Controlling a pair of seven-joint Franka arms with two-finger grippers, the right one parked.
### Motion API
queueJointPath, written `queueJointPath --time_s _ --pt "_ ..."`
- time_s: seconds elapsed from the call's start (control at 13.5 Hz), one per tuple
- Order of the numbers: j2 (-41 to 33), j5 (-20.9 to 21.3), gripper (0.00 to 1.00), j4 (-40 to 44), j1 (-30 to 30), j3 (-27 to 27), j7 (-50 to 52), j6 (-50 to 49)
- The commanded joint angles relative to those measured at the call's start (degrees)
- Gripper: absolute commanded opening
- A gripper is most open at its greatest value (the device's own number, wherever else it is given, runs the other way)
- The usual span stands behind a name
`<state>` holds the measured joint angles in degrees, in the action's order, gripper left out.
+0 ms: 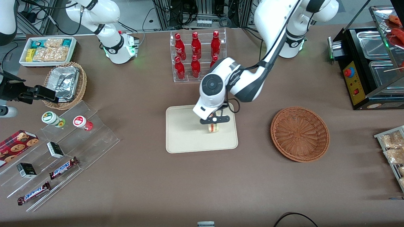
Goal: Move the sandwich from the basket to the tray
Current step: 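Lower the sandwich onto the tray center and open the left gripper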
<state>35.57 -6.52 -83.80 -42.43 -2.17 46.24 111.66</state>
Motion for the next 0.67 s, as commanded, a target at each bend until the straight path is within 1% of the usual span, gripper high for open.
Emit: queueJointPath --time_s 0.0,0.44,0.59 --pt "5.98 -1.74 0.0 8.81 -1.34 0.76 2.96 -2.5" --pt "13.11 -1.56 0.0 17.52 -1.61 0.85 4.73 -3.47" --pt "14.08 -1.39 0.0 17.97 -1.61 0.94 4.82 -2.95"
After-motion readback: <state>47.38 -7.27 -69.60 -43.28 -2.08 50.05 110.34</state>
